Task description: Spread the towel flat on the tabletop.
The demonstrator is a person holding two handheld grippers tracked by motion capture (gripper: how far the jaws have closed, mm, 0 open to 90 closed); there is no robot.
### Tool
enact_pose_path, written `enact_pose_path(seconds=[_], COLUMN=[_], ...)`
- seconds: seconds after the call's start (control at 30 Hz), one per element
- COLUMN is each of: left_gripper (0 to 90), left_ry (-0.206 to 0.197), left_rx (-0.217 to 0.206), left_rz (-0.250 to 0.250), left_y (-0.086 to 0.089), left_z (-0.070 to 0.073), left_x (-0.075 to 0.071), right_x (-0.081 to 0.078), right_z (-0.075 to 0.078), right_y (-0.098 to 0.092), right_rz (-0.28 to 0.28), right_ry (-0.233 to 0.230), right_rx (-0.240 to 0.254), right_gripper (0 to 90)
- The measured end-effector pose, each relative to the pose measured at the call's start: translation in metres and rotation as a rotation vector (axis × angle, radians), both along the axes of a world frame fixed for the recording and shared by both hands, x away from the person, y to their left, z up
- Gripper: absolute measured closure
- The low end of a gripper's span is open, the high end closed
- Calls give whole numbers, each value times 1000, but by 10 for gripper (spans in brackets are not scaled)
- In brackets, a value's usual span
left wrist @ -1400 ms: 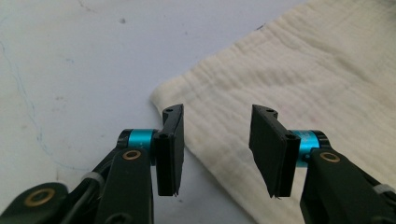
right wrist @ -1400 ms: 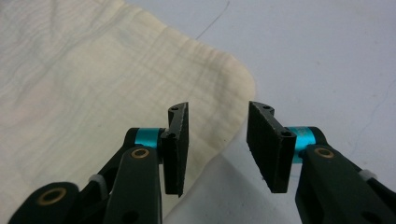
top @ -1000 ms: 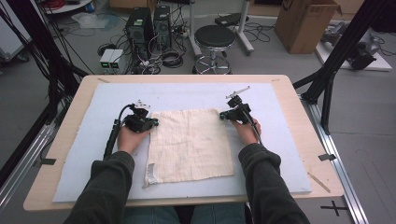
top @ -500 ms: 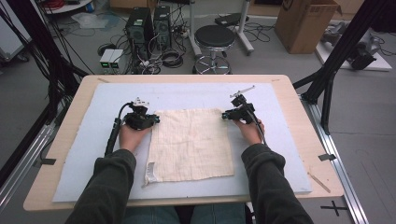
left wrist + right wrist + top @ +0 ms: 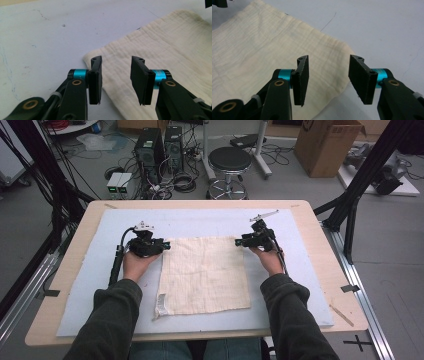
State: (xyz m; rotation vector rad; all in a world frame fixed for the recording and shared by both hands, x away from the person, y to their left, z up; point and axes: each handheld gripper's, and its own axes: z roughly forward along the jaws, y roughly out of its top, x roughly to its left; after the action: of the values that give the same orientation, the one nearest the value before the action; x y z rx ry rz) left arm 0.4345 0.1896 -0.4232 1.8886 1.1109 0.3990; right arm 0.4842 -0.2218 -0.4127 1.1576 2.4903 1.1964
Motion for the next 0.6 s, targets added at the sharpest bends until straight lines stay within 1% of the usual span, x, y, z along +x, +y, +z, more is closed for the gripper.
enact_pose_path(seconds=[0.03,0.07,0.1,0.13,0.17,0.2,0.23,0.3,0.33,0.37,0.4,0.47,0.5,0.6], left_gripper=[611,609,609,602,592,583,571,566,566,560,547,543,543,537], left_ry=[1,2,4,14,22,17,16,28,31,25,26,5,6,24], left_rx=[-1,-5,-8,-5,-5,-8,-8,-1,8,8,1,-1,-5,9], left_rz=[1,3,5,2,-1,2,-1,-8,-12,-13,-15,-13,-11,-14], left_y=[0,1,1,2,2,2,2,1,1,0,-1,-2,-2,-1], left_z=[1,1,2,4,6,7,10,13,15,17,20,22,22,19], left_x=[1,1,2,4,6,6,7,10,11,12,13,13,13,14], right_x=[0,0,0,0,2,5,7,9,9,10,12,12,12,14], right_z=[1,2,2,4,5,9,13,19,19,21,26,28,28,25], right_y=[0,0,0,1,0,-1,-1,-2,-2,-2,-3,-3,-4,-5], right_rz=[1,5,5,-4,3,-1,-3,-6,-6,-5,-9,-12,-16,-23], right_ry=[0,-18,-18,-26,-19,-4,-3,-6,-6,-13,-17,-24,-30,-6], right_rx=[-1,0,0,-4,1,3,6,14,14,17,24,24,26,24], right_gripper=[505,502,502,500,485,451,450,441,441,436,422,421,421,407])
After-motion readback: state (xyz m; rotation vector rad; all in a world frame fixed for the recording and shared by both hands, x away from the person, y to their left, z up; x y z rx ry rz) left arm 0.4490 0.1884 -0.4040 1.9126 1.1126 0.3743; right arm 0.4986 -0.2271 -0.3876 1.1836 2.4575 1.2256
